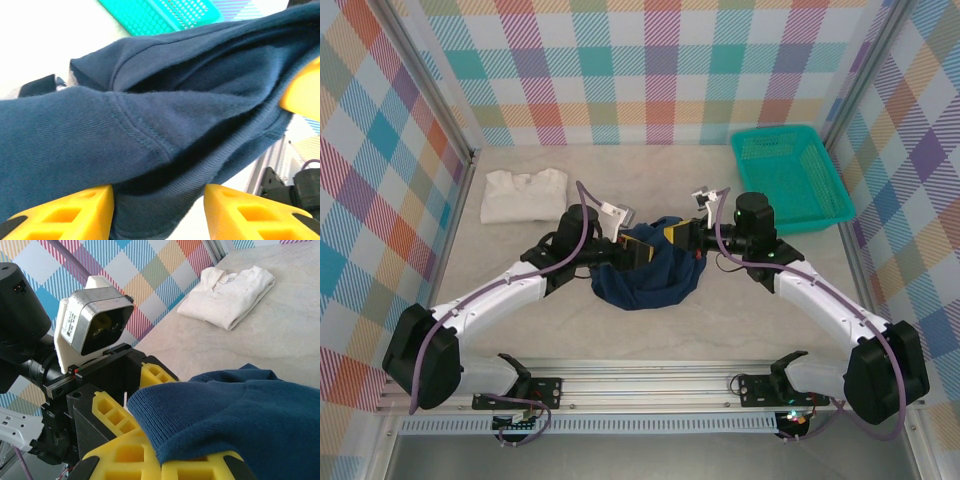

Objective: Fold the inside-out t-shirt

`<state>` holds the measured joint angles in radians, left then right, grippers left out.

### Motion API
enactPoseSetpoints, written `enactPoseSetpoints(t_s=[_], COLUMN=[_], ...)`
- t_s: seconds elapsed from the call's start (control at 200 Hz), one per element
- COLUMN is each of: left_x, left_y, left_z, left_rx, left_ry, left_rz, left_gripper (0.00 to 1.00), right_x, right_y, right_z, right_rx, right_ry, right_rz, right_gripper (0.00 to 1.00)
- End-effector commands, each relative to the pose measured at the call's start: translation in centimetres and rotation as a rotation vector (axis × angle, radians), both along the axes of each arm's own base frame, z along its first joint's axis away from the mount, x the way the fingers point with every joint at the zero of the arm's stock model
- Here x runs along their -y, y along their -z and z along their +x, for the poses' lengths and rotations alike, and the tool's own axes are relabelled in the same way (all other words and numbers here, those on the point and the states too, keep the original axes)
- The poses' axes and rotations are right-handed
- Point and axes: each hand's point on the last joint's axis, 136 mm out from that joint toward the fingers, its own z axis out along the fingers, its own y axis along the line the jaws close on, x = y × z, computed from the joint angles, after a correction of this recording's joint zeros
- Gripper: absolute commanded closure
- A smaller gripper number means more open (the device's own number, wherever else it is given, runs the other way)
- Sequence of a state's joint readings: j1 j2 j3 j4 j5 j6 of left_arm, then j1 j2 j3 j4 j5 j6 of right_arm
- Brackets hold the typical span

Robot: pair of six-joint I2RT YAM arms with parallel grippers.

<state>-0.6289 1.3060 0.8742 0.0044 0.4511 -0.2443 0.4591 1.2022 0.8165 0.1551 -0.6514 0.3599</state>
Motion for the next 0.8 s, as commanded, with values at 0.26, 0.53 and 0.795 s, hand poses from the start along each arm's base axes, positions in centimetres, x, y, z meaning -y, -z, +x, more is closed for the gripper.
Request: enactPoseSetpoints(t_s=[0.26, 0.53, 0.795], left_x=[1.8, 0.3, -2.2], left_y=[-2.0, -11.9, -21.2], left_z=[0.3, 0.3, 1.5], left_rx=[0.016, 0.173, 0.167], left_ry=[0.063, -0.026, -0.249], left_rz=[-0.063, -0.204, -0.407], left_gripper=[0.72, 1.00, 1.00], right_x=[0.1, 3.4, 4.8], right_y=[-1.3, -2.5, -6.9], right_z=[0.0, 5.3, 6.1], right_rx=[0.061, 0.071, 0.295], right_ry=[-0.002, 0.309, 0.477], right_rz=[0.010, -0.221, -0.390], right_gripper=[1.00, 0.96, 0.56])
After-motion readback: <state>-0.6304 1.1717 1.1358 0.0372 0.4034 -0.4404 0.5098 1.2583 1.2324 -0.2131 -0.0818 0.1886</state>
